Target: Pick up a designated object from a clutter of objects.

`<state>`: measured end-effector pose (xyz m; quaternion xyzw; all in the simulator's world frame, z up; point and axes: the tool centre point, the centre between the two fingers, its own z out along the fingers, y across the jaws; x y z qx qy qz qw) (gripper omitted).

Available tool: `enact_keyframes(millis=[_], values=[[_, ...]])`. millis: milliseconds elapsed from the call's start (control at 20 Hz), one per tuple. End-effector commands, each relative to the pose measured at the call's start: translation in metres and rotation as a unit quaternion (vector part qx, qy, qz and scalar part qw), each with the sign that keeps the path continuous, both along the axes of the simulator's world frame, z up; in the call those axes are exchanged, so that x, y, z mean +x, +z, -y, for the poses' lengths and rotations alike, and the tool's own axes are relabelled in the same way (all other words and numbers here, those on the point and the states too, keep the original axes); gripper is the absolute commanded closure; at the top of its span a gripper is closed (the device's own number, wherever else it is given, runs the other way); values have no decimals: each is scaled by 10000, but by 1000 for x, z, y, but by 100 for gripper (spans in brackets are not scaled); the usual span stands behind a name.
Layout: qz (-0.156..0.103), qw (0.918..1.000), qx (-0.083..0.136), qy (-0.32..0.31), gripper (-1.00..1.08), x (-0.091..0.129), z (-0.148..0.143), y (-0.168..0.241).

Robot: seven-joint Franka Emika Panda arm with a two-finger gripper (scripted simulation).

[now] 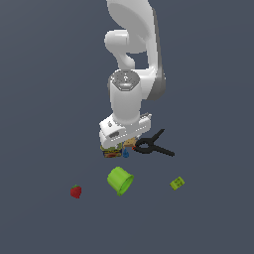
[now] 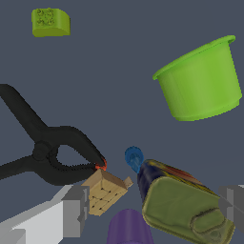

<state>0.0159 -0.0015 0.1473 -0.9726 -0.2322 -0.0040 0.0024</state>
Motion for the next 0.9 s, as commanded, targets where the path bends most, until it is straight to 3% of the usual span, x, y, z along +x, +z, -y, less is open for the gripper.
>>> enact_keyframes(millis=[0,400,850], values=[[-5,9997,-15,254,-92,-2,2,-18],[-28,9975,-34,710,-92,-8,4,-51],[-35,9972,-34,746,-92,-9,4,-59]])
